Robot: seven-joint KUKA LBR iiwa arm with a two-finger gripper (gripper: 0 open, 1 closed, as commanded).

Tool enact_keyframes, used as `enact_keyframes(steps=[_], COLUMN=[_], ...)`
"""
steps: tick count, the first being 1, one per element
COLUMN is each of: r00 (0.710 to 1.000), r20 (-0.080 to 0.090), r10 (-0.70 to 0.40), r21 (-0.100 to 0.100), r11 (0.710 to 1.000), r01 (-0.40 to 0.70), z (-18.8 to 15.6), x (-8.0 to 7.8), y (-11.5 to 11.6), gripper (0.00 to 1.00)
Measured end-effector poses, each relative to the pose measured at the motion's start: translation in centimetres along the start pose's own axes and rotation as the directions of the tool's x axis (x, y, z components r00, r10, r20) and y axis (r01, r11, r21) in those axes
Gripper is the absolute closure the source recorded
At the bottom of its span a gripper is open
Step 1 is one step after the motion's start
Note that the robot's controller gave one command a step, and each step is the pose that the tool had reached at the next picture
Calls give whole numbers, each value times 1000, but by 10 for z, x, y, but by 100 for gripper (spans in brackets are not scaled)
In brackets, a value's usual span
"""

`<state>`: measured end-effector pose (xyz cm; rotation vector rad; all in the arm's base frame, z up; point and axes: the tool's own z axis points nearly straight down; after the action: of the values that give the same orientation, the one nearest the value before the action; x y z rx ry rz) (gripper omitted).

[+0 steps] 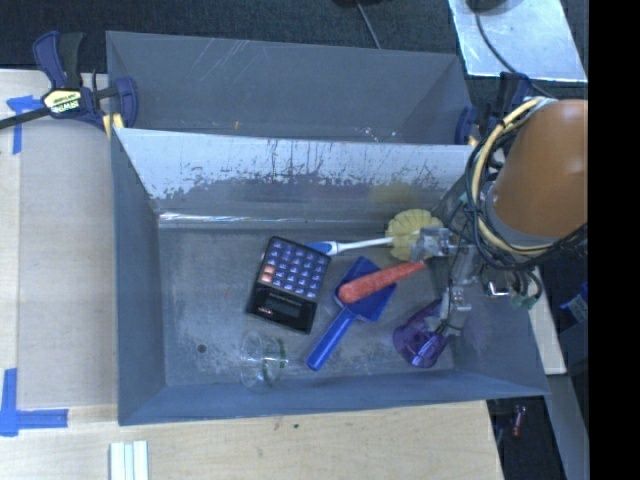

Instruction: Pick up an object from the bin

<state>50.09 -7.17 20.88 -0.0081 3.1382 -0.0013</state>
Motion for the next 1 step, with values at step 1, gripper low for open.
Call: enact_keyframes(steps=[1], r00=[1000], r20=[0], r10=[0], r21=[0], r11=[1000], r01=[0], z=[0], x=[0], y=[0], gripper=[0])
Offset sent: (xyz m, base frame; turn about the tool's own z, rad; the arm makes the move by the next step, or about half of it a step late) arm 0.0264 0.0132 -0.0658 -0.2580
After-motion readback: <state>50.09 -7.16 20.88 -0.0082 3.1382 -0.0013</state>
